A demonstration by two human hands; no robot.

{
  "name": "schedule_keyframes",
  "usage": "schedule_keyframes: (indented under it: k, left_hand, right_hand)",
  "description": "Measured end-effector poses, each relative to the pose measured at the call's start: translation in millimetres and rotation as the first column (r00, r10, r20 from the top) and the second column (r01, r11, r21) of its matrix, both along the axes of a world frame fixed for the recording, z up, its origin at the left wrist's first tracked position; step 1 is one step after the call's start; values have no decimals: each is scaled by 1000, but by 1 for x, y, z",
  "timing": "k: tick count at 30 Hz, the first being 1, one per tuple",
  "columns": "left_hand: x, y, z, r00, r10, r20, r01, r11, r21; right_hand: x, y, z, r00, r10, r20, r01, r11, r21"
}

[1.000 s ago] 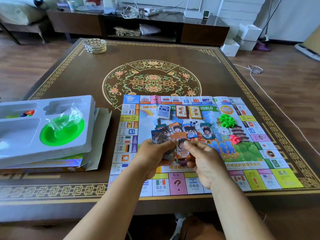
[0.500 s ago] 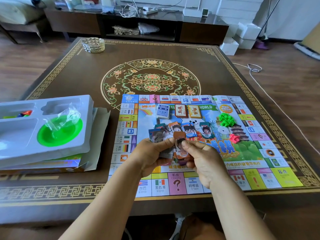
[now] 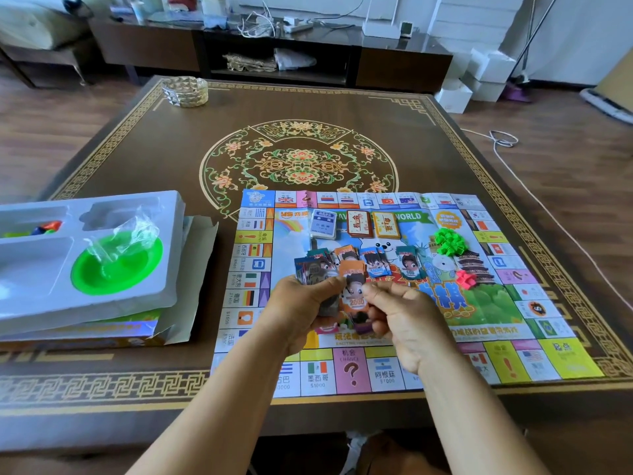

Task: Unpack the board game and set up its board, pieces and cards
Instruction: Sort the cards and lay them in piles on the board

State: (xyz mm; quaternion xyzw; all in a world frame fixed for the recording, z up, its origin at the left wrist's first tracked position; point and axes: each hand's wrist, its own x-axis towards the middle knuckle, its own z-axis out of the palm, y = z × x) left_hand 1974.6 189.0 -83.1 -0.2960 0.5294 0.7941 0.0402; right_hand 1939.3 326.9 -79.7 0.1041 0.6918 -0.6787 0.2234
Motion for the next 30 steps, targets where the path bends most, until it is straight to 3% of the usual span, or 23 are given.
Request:
schedule_keyframes:
  k: [4,8,16,22,24,26,28,30]
  left_hand:
    - [-6,-4,-4,999,47,13,-47,999,-28]
    - [-7,-6,-6,999,44,9,-44,999,-8]
    - [-10,-15,-11,994,101,34,-103,993,64]
    - [-8,-13,-9,996,93,12,-93,994,56]
    - [-7,-12,-8,996,91,1,-91,994,58]
    - [-6,-12,-7,995,94,-13,-94,994,52]
    - [-6,-11,-5,995,93,-33,-92,994,51]
    - [-5,-8,-1,996,70,-58,-67,996,51]
  right_hand:
    - [-29,-8,1,987,-24,-157,63,967,248]
    - [-64,-27,-10,951,72,-302,85,875,476]
    - [-91,-51,-28,938,250,-240,25,642,766]
    - [-82,-52,-29,864,414,-286,87,437,895]
    - [-80,-49,-23,849,410,-332,99,495,864]
    - [-72,-44,-10,884,306,-353,32,714,700]
    - [-55,-36,9,940,226,-254,-105,903,417]
    - [-34,-27,17,948,284,-147,-233,929,287]
